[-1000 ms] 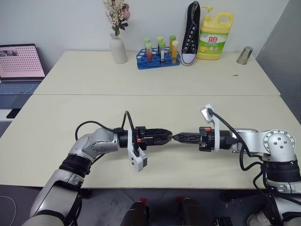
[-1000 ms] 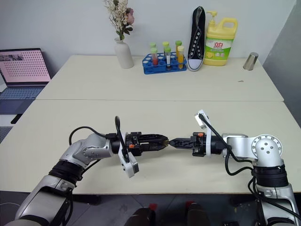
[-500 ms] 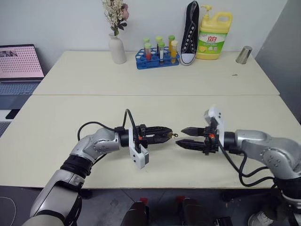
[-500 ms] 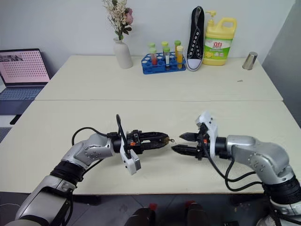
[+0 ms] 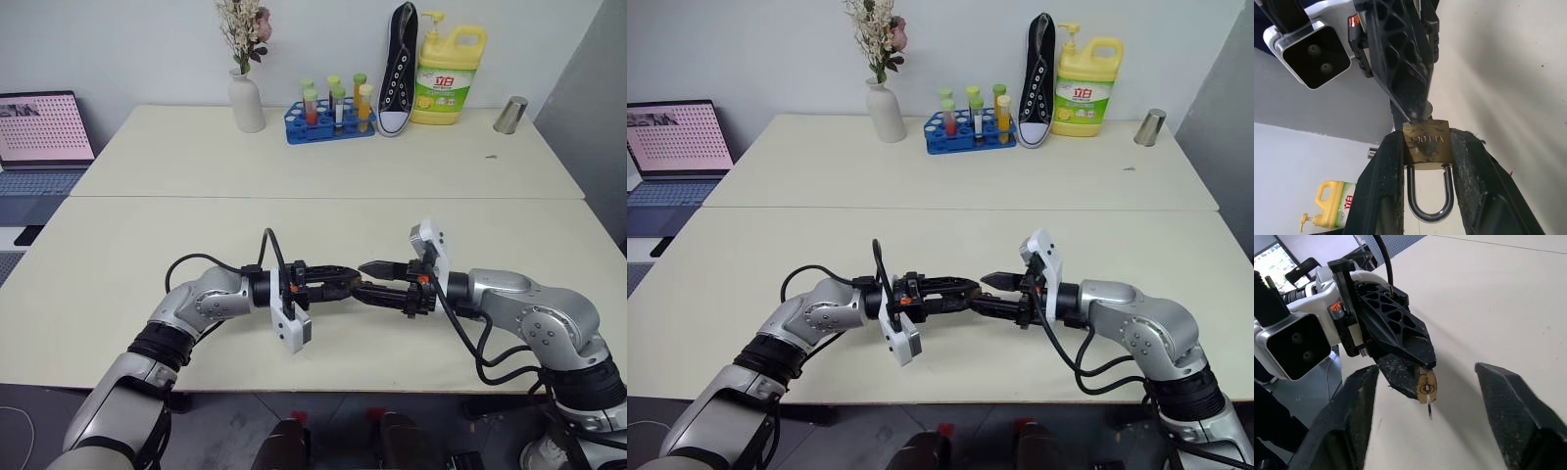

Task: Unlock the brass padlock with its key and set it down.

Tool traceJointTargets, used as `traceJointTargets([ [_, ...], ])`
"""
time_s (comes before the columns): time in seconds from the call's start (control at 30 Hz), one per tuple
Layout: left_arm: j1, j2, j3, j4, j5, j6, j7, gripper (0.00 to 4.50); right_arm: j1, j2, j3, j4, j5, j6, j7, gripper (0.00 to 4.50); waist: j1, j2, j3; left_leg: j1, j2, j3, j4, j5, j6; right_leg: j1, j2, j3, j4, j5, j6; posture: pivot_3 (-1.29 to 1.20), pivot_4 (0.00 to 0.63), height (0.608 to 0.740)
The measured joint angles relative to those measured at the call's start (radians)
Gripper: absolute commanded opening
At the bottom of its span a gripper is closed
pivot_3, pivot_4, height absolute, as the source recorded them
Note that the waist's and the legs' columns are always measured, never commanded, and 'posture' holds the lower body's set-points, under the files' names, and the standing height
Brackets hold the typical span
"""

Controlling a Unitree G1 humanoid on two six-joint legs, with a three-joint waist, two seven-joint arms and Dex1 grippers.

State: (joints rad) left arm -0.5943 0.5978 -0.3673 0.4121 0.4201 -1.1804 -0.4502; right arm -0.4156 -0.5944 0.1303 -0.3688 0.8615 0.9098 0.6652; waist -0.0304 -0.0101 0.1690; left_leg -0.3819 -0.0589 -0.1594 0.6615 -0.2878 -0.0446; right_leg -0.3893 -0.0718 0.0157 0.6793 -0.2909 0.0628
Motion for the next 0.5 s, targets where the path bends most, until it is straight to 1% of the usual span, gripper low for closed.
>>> traceJointTargets([
  [0.03, 0.000, 0.000, 0.000, -0.001, -0.004, 0.001, 0.000, 0.97, -0.001, 0.000, 0.010, 0.000, -0.013, 0.000, 0.010, 1.79, 0.000, 0.000, 0.000, 0.000, 0.000, 0.000, 0.000, 0.000, 0.000, 0.000, 0.000, 0.000, 0.000, 0.000, 0.000, 0.00, 0.150, 0.740],
  [0.07, 0.000, 0.000, 0.000, -0.002, -0.006, 0.002, 0.000, 0.97, -0.002, 0.000, 0.015, 0.001, -0.020, 0.000, 0.016, 1.35, 0.000, 0.000, 0.000, 0.000, 0.000, 0.000, 0.000, 0.000, 0.000, 0.000, 0.000, 0.000, 0.000, 0.000, 0.000, 0.00, 0.150, 0.740],
  [0.17, 0.000, 0.000, 0.000, -0.005, -0.007, 0.003, 0.000, 0.97, -0.005, 0.001, 0.019, 0.004, -0.035, 0.000, 0.030, 0.23, 0.000, 0.000, 0.000, 0.000, 0.000, 0.000, 0.000, 0.000, 0.000, 0.000, 0.000, 0.000, 0.000, 0.000, 0.000, 0.00, 0.150, 0.740],
  [0.2, 0.000, 0.000, 0.000, -0.006, -0.007, 0.005, -0.001, 0.97, -0.008, 0.003, 0.019, 0.005, -0.042, 0.000, 0.035, 0.07, 0.000, 0.000, 0.000, 0.000, 0.000, 0.000, 0.000, 0.000, 0.000, 0.000, 0.000, 0.000, 0.000, 0.000, 0.000, 0.00, 0.150, 0.740],
  [0.5, 0.003, 0.004, 0.000, -0.008, -0.007, 0.012, -0.003, 0.97, -0.010, 0.029, 0.008, 0.019, -0.054, 0.020, 0.045, 0.08, 0.000, 0.000, 0.000, 0.000, 0.000, 0.000, 0.000, 0.000, 0.000, 0.000, 0.000, 0.000, 0.000, 0.000, 0.000, 0.00, 0.150, 0.740],
])
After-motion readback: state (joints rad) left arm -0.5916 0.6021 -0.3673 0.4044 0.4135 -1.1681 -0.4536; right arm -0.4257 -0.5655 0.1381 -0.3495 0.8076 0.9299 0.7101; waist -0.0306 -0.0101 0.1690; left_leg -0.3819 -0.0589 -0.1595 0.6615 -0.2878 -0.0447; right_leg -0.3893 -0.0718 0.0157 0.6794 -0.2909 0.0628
